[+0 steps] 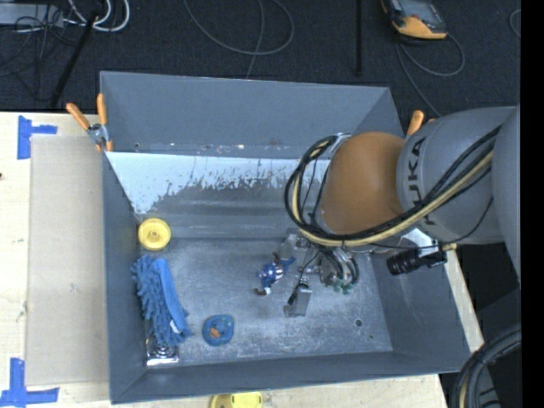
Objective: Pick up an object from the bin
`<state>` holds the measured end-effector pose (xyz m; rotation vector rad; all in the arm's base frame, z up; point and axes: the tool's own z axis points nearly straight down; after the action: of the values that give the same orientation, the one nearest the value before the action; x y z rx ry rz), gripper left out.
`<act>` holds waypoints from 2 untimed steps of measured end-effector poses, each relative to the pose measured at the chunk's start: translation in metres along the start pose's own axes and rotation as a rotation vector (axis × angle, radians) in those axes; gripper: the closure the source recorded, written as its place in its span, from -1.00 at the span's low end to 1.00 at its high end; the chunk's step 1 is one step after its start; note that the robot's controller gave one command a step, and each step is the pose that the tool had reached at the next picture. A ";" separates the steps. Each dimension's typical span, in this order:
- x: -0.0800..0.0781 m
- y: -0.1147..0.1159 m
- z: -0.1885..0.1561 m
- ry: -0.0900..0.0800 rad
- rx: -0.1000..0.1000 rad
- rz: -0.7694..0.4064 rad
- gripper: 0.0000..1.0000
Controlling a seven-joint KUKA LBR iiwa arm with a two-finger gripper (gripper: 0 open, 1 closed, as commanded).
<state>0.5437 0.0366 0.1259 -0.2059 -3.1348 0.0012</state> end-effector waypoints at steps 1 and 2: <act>-0.041 0.003 0.018 -0.002 -0.002 0.043 -1.00; -0.007 0.012 0.054 -0.008 -0.002 0.097 1.00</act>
Offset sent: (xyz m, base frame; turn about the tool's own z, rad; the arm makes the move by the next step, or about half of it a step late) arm 0.0061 0.0114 -0.0559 0.0967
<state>0.5524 0.0472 0.0722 -0.3583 -3.1292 -0.0007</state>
